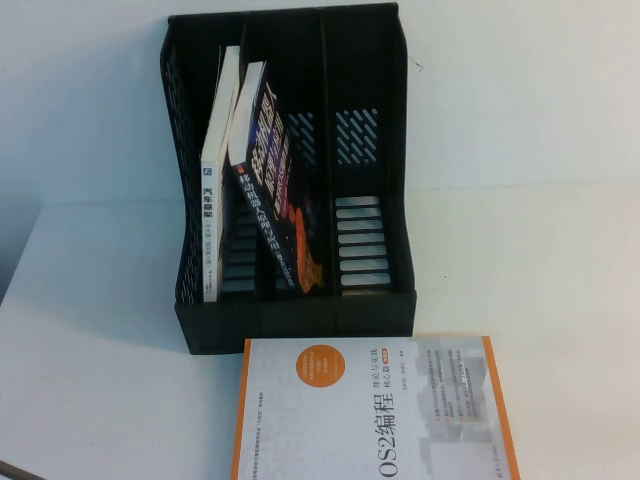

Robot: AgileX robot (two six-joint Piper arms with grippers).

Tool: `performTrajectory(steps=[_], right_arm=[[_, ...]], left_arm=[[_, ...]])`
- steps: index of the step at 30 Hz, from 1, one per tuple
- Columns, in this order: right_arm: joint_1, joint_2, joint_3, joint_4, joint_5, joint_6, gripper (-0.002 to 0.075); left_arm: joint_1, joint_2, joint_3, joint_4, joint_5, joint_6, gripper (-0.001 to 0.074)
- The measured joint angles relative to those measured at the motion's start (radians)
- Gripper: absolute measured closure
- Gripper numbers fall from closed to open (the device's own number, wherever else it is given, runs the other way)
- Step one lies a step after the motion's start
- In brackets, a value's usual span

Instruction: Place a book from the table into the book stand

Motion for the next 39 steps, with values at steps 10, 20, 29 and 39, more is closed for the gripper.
performTrajectory(steps=[10, 20, 29, 39], right_arm=[[0.0, 0.0, 0.0, 0.0, -0.005, -0.002, 0.0728], [0.0, 0.0, 0.0, 0.013, -0.005, -0.002, 0.0728], [0.0, 0.0, 0.0, 0.013, -0.008, -0.004, 0.0728], [0.0, 0.0, 0.0, 0.013, -0.008, -0.004, 0.0728]], left_arm=[[0.002, -0.038, 0.016, 0.0, 0.006, 0.0, 0.0736], [0.072, -0.415, 0.257, -0.017, 0.002, 0.049, 0.0736], [0.143, -0.481, 0.444, -0.047, 0.265, -0.071, 0.0736], [0.145, -0.481, 0.444, -0.053, 0.332, -0.073, 0.0736]])
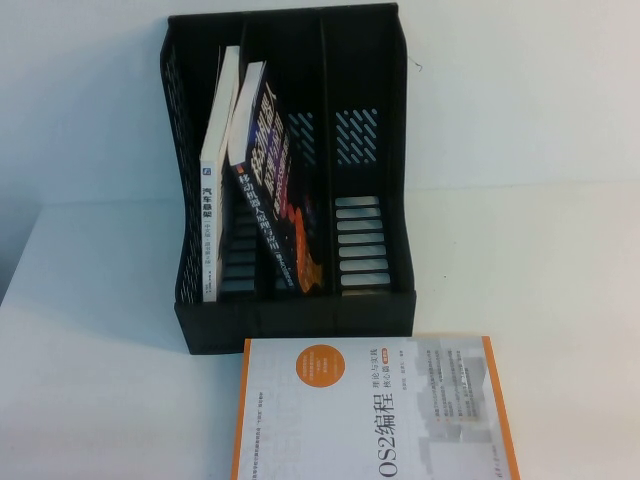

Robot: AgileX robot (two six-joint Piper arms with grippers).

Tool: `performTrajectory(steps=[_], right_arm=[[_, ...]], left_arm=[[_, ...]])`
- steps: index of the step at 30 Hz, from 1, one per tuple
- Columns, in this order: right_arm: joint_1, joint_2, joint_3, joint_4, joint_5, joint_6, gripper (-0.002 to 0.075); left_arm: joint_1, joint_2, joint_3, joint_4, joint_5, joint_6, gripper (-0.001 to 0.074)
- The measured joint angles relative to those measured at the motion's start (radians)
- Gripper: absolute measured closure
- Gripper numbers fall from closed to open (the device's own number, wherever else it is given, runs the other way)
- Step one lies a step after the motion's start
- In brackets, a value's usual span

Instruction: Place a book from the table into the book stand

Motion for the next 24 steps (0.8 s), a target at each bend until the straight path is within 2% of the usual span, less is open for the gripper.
performTrajectory(steps=[9, 16, 24], right_arm=[[0.0, 0.0, 0.0, 0.0, 0.0, -0.002, 0.0728], [0.0, 0.0, 0.0, 0.0, 0.0, -0.002, 0.0728], [0.0, 0.0, 0.0, 0.0, 0.0, -0.002, 0.0728]], left_arm=[[0.0, 0.0, 0.0, 0.0, 0.0, 0.002, 0.0736], [0.0, 0.0, 0.0, -0.021, 0.0, 0.101, 0.0736], [0.0, 0.0, 0.0, -0.037, 0.0, 0.108, 0.0736]])
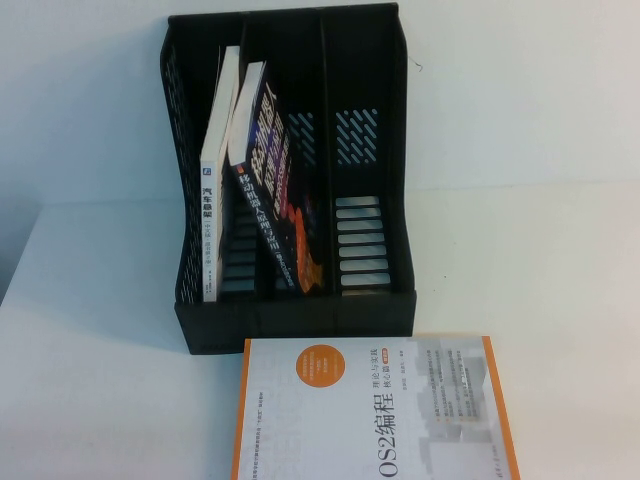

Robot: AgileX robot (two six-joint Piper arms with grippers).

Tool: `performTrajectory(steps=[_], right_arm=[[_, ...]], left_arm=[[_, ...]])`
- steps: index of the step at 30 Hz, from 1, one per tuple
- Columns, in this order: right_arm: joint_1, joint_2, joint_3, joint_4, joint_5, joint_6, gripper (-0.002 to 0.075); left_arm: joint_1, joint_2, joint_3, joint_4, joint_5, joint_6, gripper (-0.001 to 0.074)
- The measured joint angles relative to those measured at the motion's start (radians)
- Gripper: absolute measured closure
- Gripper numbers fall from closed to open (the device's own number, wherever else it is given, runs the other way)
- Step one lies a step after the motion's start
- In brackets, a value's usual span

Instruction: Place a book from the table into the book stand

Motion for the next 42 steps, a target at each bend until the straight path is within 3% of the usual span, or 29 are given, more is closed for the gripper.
performTrajectory(steps=[27, 31, 36, 42], right_arm=[[0.0, -0.083, 0.064, -0.055, -0.024, 0.0, 0.0728], [-0.005, -0.175, 0.158, -0.081, -0.128, 0.0, 0.0728], [-0.007, -0.286, 0.311, -0.088, -0.404, 0.0, 0.0728], [-0.014, -0.379, 0.329, -0.088, -0.345, 0.002, 0.0728]], left_arm=[[0.0, 0.0, 0.0, -0.004, 0.0, 0.022, 0.0736], [0.0, 0.0, 0.0, -0.004, 0.0, 0.024, 0.0736], [0.0, 0.0, 0.0, -0.007, 0.002, 0.026, 0.0736], [0.0, 0.0, 0.0, -0.007, 0.002, 0.026, 0.0736]])
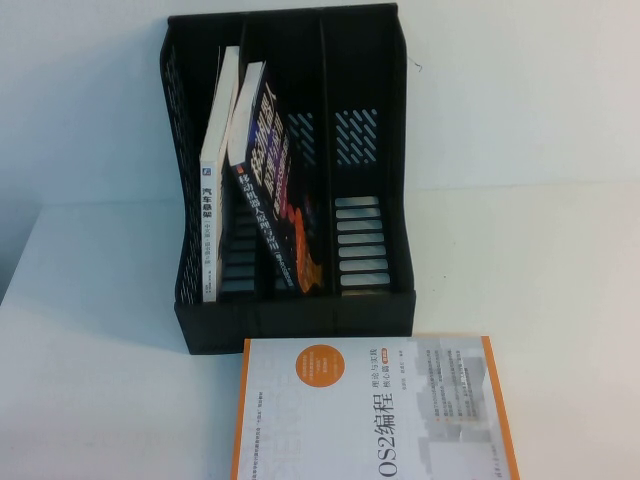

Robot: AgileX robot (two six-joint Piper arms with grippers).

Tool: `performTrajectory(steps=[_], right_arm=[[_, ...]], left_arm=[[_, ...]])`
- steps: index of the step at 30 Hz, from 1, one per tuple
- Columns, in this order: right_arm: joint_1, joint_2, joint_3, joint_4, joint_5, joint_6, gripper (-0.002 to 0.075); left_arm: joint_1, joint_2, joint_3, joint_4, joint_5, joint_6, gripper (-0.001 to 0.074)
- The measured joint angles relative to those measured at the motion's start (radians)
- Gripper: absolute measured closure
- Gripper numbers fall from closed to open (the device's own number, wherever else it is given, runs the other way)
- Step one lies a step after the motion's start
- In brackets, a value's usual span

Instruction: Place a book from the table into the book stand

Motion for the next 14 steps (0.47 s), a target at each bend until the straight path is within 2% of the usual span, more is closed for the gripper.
performTrajectory(steps=[5, 10, 14], right_arm=[[-0.045, -0.011, 0.0, -0.002, 0.096, 0.034, 0.0728], [-0.087, -0.011, 0.0, -0.002, 0.103, 0.136, 0.0728], [-0.089, -0.011, 0.0, -0.004, 0.103, 0.149, 0.0728]], left_arm=[[0.0, 0.0, 0.0, 0.0, 0.0, 0.0, 0.0736], [0.0, 0.0, 0.0, 0.0, 0.0, 0.0, 0.0736], [0.0, 0.0, 0.0, 0.0, 0.0, 0.0, 0.0736]])
